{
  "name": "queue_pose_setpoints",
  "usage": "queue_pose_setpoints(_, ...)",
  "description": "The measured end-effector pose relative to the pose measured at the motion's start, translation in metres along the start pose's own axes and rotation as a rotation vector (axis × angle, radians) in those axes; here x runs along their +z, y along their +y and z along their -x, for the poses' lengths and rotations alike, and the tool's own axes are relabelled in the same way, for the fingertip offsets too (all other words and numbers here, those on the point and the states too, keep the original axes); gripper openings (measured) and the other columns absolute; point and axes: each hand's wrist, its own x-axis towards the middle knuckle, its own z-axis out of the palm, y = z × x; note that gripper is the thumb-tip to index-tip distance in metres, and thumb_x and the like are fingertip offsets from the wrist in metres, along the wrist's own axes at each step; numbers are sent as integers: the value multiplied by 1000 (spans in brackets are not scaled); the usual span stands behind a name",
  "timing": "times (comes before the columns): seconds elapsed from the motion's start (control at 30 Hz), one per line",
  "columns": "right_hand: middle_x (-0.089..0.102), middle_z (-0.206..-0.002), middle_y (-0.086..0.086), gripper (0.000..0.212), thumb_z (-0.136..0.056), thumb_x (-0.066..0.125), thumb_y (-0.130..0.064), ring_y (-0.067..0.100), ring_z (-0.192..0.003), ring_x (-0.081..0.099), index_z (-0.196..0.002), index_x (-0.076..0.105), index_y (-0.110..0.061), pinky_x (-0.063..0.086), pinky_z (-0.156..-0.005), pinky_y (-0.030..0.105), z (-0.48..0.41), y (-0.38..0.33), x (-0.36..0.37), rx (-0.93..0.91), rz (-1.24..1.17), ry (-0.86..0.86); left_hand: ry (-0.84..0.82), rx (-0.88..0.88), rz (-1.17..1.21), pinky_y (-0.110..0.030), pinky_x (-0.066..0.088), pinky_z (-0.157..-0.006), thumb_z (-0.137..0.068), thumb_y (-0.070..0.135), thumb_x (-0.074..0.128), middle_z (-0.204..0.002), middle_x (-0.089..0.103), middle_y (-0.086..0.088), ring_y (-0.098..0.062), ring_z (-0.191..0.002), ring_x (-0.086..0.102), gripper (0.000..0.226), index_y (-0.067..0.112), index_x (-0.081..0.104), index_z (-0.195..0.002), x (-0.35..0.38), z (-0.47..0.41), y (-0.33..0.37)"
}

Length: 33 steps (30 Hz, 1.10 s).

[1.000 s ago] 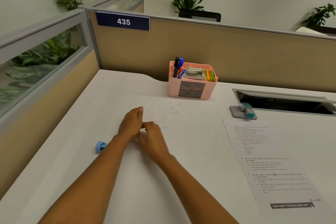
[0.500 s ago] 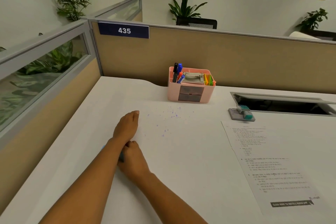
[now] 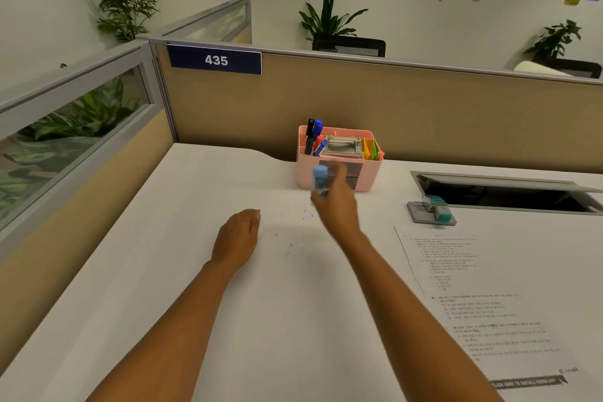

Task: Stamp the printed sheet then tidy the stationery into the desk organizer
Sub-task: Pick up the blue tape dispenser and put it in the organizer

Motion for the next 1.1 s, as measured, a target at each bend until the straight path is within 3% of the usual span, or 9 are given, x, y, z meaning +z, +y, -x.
queue_pose_setpoints(0.07, 52, -134, 11, 69, -88, 59, -5, 27, -116, 57, -145, 23, -18, 51, -93, 39, -25, -3, -15, -16, 1, 64, -16, 28, -36, -32, 27, -114, -100, 25, 30, -144, 44, -6, -21, -135, 38, 41, 13, 44, -137, 9, -3, 3)
queue_pose_setpoints(0.2, 59, -122, 10, 49, -86, 61, 0, 17, -97, 61, -130, 44, -12, 50, -68, 15, -70, -4, -42, -78, 52, 204, -61, 83, -154, -31, 14, -118, -101, 27, 28, -155, 24, -3, -18, -144, 21, 46, 15, 29, -144, 27, -14, 12)
queue_pose_setpoints(0.23, 61, -119, 11, 46, -86, 61, -1, 17, -94, 61, -127, 46, -12, 49, -65, 16, -80, -3, -47, -83, 75, 220, -75, 92, -181, -31, 12, -118, -101, 28, 26, -156, 20, -2, -18, -145, 17, 47, 15, 25, -146, 31, -17, 14)
queue_pose_setpoints(0.37, 59, -118, 16, 39, -88, 60, -5, 28, -104, 63, -123, 44, -12, 56, -81, 33, -120, 2, -59, -21, 59, 265, -111, 93, -280, -32, 2, -119, -101, 30, 21, -158, 9, -1, -16, -147, 7, 50, 17, 14, -148, 47, -32, 18)
queue_pose_setpoints(0.57, 54, -124, 17, 38, -89, 57, -1, 28, -110, 58, -123, 42, -6, 50, -86, 29, -164, 8, -65, 10, 16, 278, -114, 111, -371, -32, -1, -120, -100, 33, 18, -159, 7, -1, -16, -147, 4, 51, 18, 11, -148, 60, -56, 26)
queue_pose_setpoints(0.87, 55, -123, 14, 28, -85, 55, 1, 30, -111, 56, -112, 56, -7, 49, -96, 41, -213, 37, -52, 75, 182, 276, -78, 123, -370, -32, 2, -120, -99, 36, 20, -158, 11, 1, -16, -147, 7, 51, 21, 15, -148, 67, -79, 26)
queue_pose_setpoints(1.1, 39, -132, 12, 28, -95, 47, -6, 30, -113, 51, -122, 51, -6, 45, -100, 39, -229, 47, -39, 92, 295, 228, -54, 117, -340, -32, 2, -120, -98, 37, 22, -158, 12, 2, -15, -147, 8, 52, 22, 16, -147, 68, -81, 25)
